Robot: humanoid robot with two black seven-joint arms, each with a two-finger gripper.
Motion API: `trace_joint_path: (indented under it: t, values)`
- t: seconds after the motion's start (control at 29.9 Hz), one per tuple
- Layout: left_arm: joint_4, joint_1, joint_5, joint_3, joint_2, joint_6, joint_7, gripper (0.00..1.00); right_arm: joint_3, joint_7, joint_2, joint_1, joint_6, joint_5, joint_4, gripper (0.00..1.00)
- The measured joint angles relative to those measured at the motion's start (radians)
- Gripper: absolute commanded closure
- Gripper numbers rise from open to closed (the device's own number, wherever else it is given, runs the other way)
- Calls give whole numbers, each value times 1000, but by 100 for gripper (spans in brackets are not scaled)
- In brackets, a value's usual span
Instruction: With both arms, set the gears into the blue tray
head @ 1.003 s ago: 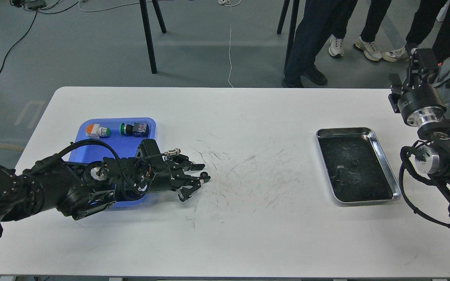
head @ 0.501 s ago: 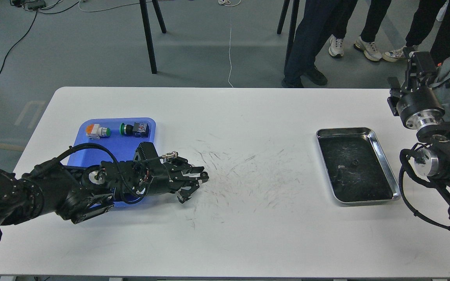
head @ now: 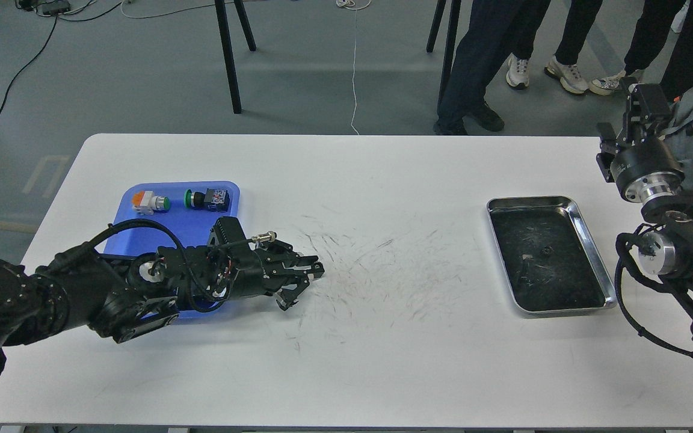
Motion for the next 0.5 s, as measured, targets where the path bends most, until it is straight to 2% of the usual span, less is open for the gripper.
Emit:
trace_joint_path:
  t: [0.23,0.5]
  values:
    - [-1,-57,-35,-60,49,0,0,85,0,0,1,0,0,0,1,5]
    - [-5,-88,-86,-66,226,0,0,85,0,0,0,0,0,0,7,4]
